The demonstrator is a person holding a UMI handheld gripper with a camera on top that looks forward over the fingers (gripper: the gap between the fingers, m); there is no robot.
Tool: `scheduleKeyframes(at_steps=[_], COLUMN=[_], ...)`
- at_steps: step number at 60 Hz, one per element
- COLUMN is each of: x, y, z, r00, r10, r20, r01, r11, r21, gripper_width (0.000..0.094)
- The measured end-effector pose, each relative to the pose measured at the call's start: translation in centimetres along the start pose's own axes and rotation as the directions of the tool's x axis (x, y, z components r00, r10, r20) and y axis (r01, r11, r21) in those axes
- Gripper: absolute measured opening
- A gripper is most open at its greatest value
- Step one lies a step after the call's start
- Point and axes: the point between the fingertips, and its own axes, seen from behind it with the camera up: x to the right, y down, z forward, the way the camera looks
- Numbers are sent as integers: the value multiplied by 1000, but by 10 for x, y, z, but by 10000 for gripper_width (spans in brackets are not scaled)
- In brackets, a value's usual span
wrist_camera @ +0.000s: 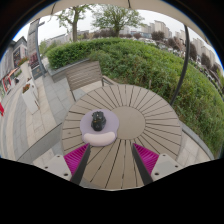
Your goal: Arrange mouse
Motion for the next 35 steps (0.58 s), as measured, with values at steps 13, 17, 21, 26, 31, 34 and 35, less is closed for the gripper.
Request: scheduleKeyframes(at_steps=[13, 17, 21, 26, 31, 34, 35], x=[8, 7, 9, 12, 14, 12, 12], y=[44, 54, 59, 60, 61, 60, 59], z=[-60, -70, -76, -81, -85, -86, -87], r00=[1000, 1000, 1000, 999, 999, 999, 999], r10=[21, 28, 30, 30, 24, 29, 31], r20=[-7, -2, -4, -13, -27, -20, -18], r01=[-20, -28, -30, -30, -23, -28, -30], r11=[1000, 1000, 999, 999, 999, 999, 999], r21=[10, 10, 19, 27, 31, 37, 38], gripper_width=[864, 863, 864, 865, 863, 863, 862])
